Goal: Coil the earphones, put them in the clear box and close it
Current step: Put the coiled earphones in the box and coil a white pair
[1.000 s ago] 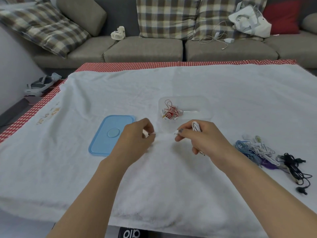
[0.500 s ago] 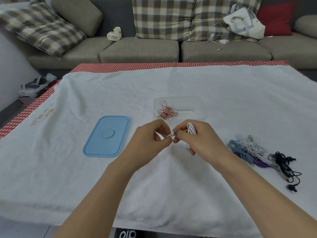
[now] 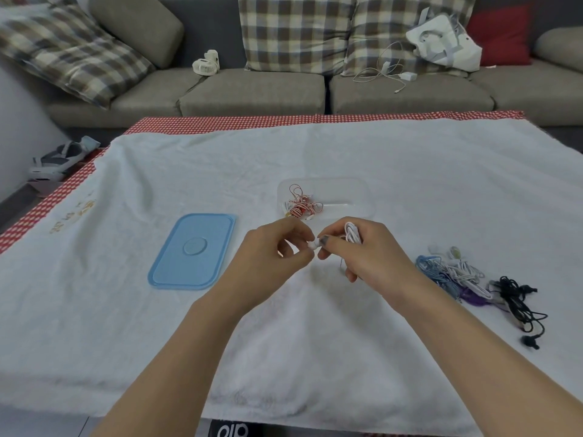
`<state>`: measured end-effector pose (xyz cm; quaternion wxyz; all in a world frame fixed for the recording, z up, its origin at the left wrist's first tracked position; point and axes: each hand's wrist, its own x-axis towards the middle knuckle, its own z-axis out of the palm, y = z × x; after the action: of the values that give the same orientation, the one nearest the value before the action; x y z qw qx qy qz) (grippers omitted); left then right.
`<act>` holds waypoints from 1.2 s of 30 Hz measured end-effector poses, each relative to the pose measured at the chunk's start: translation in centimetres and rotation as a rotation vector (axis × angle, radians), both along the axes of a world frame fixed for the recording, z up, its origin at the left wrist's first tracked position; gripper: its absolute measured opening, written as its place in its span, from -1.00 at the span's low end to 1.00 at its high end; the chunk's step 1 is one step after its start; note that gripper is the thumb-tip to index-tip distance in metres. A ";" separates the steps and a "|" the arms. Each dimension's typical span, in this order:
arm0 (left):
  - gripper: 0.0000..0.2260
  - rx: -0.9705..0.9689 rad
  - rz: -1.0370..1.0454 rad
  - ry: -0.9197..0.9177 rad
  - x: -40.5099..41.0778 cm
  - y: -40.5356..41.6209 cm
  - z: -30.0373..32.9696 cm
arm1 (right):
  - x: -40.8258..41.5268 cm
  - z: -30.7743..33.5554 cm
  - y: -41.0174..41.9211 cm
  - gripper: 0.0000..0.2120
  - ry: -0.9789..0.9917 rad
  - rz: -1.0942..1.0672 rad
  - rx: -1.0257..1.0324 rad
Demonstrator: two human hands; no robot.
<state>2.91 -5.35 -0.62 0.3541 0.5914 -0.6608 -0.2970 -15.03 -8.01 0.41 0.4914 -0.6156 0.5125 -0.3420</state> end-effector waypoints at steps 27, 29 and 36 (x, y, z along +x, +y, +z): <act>-0.95 0.183 -0.187 0.516 0.4 0.3 1.4 | -0.7 1.3 -0.1 -0.78 -0.593 0.163 0.600; -0.97 0.263 -0.212 0.620 0.1 0.3 1.4 | -0.7 1.3 0.0 -0.81 -0.645 0.159 0.637; -0.97 0.280 -0.156 0.697 -0.4 -0.2 1.2 | -0.6 1.0 -0.1 -0.88 -0.678 0.036 0.623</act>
<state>2.50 -5.55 0.60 0.4498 0.4452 -0.4970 -0.5937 -15.61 -8.14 1.45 0.7989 -0.3003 0.3904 -0.3453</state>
